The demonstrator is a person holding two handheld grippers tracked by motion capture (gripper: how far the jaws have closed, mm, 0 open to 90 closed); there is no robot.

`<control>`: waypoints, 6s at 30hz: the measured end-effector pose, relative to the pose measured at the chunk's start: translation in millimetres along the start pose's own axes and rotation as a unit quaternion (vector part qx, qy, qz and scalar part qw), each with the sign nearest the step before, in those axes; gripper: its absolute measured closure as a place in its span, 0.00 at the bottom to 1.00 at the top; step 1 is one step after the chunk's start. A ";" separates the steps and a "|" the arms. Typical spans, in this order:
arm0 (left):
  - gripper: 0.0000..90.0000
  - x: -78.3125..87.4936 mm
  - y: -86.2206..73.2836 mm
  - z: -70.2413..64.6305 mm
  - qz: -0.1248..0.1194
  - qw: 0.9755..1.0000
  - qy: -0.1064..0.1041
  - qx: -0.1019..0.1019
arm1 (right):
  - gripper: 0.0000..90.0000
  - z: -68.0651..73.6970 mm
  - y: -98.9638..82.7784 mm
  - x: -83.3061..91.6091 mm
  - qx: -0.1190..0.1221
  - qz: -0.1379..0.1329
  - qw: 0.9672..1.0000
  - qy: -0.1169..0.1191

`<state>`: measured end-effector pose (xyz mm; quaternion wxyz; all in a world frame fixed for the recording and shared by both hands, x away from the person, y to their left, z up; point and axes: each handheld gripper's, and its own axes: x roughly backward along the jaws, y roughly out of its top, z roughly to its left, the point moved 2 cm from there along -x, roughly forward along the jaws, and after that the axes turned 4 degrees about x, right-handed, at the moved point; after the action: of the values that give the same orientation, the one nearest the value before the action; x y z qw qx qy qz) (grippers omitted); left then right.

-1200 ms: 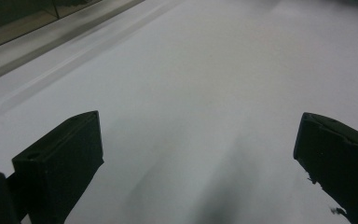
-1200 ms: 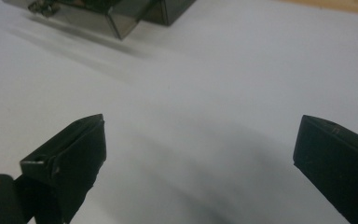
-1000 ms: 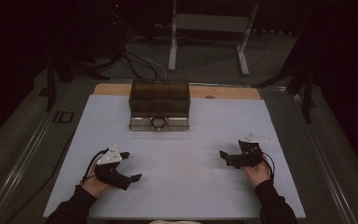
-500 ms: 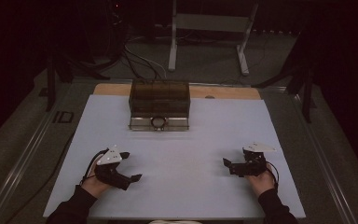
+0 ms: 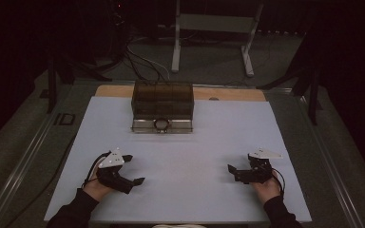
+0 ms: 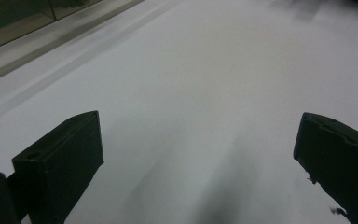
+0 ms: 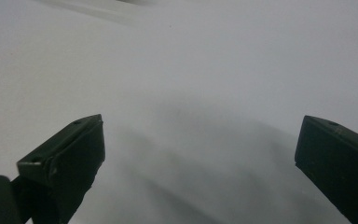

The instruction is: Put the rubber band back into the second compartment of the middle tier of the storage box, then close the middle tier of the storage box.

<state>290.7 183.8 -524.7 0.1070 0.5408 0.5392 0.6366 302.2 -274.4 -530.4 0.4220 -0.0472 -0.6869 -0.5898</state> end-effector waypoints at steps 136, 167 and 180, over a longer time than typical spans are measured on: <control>0.36 -75.3 53.3 24.3 0.048 0.976 0.196 0.077 | 0.02 5.5 4.4 4.9 0.020 -0.013 1.000 0.013; 1.00 -77.4 60.6 35.8 0.063 0.975 0.208 0.045 | 0.02 6.5 4.4 3.7 0.020 -0.010 1.000 0.019; 1.00 -81.6 70.5 41.0 0.052 0.977 0.202 0.042 | 0.02 6.3 4.7 4.5 0.019 -0.012 1.000 0.020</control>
<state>387.2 120.6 -521.7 -0.0601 0.4320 0.5469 0.7146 298.7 -269.5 -523.6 0.4293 -0.0192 -0.6897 -0.5828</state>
